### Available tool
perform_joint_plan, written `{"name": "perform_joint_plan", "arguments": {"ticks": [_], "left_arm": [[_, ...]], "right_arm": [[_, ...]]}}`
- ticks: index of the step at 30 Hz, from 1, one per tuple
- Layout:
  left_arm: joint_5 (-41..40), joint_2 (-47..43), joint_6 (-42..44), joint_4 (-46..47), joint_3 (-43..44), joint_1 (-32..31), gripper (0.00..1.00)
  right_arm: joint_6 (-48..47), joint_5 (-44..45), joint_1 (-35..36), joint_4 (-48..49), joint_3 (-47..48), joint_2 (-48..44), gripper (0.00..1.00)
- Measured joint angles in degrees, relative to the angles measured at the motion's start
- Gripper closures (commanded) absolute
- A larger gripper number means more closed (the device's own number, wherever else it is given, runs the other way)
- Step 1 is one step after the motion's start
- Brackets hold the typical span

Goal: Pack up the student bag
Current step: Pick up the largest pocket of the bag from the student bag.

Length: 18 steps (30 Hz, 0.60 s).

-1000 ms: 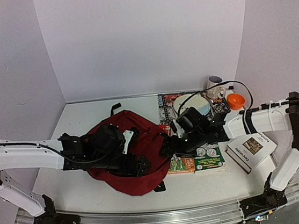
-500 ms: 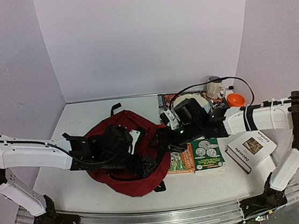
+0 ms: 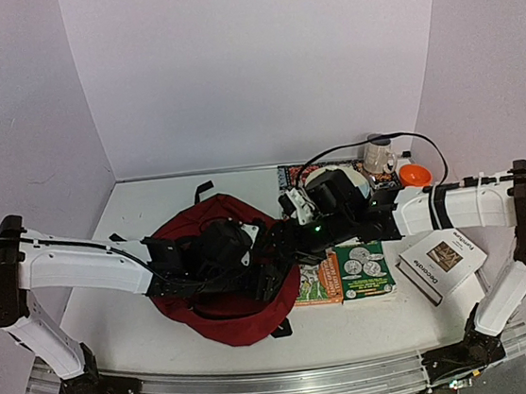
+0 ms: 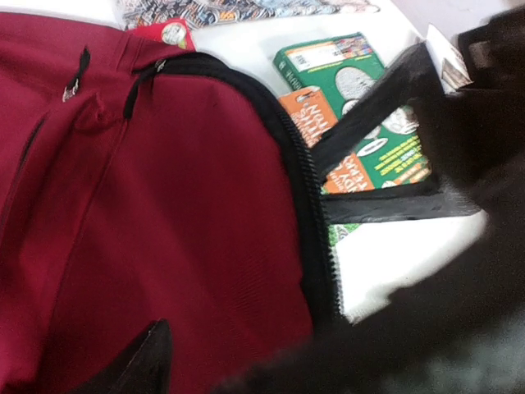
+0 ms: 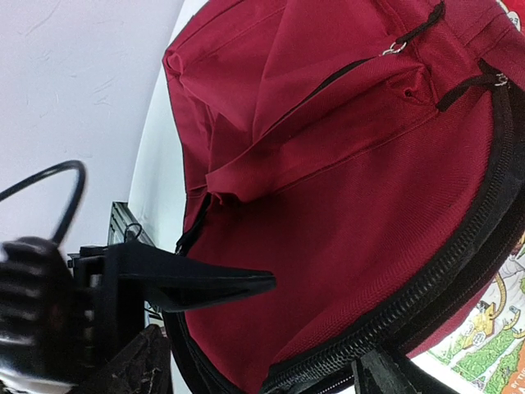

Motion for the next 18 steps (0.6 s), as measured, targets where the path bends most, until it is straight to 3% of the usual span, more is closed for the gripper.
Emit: {"name": "perform_joint_plan", "arguments": {"ticks": [2,4,10,18], "left_arm": [[-0.1,0.8,-0.4,0.0,0.0,0.0,0.84],[-0.9,0.8,-0.9,0.0,0.0,0.0,0.98],[-4.7,-1.9,-0.5,-2.8,0.0,0.7,1.00],[-7.1,-8.3,1.9,-7.5,0.0,6.5,1.00]], "right_arm": [[0.0,0.5,0.0,0.0,0.0,0.0,0.23],[0.0,1.3,0.0,0.0,0.0,0.0,0.22],[0.1,4.5,0.0,-0.1,-0.6,-0.4,0.20],[-0.2,9.7,0.0,-2.0,-1.8,-1.5,0.20]]}}
